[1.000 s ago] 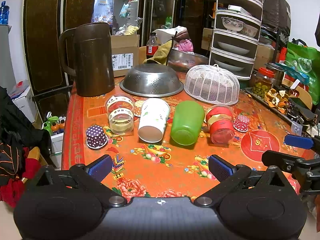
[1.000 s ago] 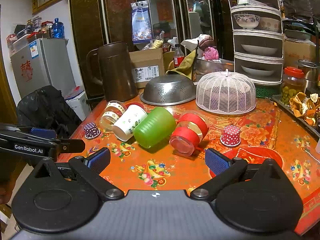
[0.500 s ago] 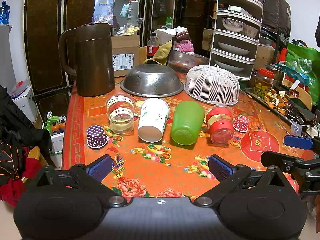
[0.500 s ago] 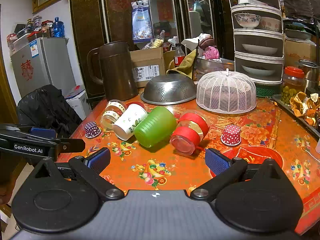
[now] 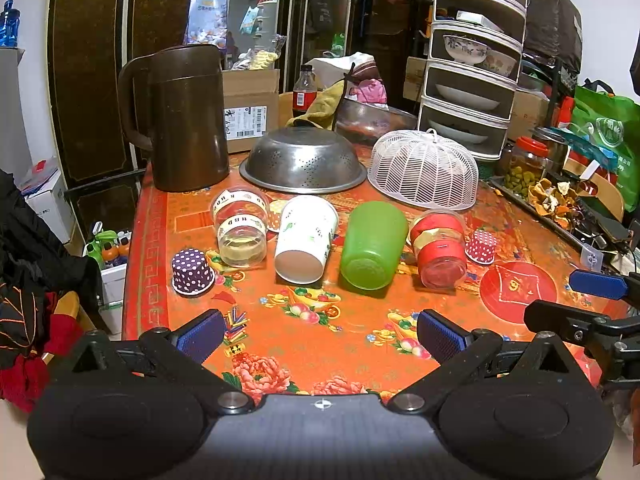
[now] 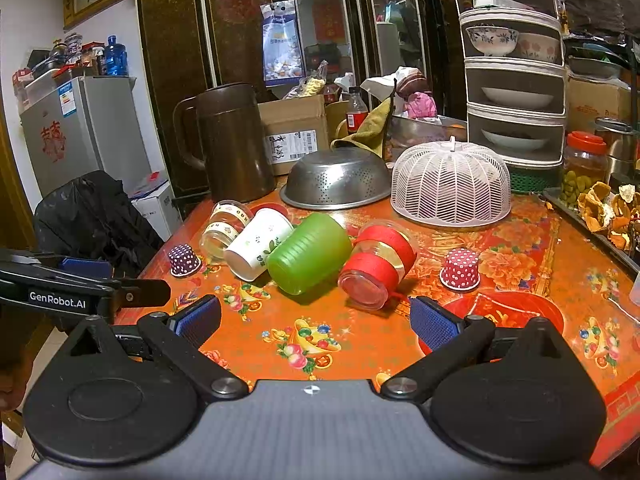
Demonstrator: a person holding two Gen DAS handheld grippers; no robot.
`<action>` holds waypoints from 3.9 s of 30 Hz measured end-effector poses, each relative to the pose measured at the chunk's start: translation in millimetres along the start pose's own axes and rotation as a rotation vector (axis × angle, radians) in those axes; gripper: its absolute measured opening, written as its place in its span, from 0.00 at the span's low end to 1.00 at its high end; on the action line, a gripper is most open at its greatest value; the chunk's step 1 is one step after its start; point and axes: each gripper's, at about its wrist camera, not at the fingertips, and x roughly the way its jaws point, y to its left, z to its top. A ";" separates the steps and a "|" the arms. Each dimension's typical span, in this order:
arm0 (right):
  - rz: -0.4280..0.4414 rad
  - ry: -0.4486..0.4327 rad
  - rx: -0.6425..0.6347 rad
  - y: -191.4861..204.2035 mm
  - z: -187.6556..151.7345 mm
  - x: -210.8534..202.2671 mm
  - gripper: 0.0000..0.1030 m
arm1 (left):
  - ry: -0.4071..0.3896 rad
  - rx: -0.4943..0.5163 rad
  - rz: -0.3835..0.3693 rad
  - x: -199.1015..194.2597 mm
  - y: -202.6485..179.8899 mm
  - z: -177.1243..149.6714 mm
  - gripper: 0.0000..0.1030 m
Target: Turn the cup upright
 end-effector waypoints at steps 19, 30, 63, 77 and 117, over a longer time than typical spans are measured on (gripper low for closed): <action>-0.002 0.004 0.006 -2.1 0.1 -1.7 0.99 | 0.002 0.004 0.000 -0.7 -3.6 -2.5 1.00; 0.000 0.003 0.015 -6.4 -0.9 -3.0 0.99 | 0.004 0.008 -0.001 -0.6 -7.7 -3.6 1.00; 0.012 0.005 0.112 -50.5 -20.3 -10.7 0.99 | 0.224 0.154 -0.061 100.4 -53.6 89.3 0.93; -0.003 0.008 0.163 -78.6 -28.4 -22.9 0.99 | 0.353 0.196 -0.054 176.1 -64.8 90.8 0.82; 0.103 0.100 0.227 -59.4 -18.4 -19.0 0.99 | 0.276 -0.160 -0.240 1.2 -51.8 -35.6 0.66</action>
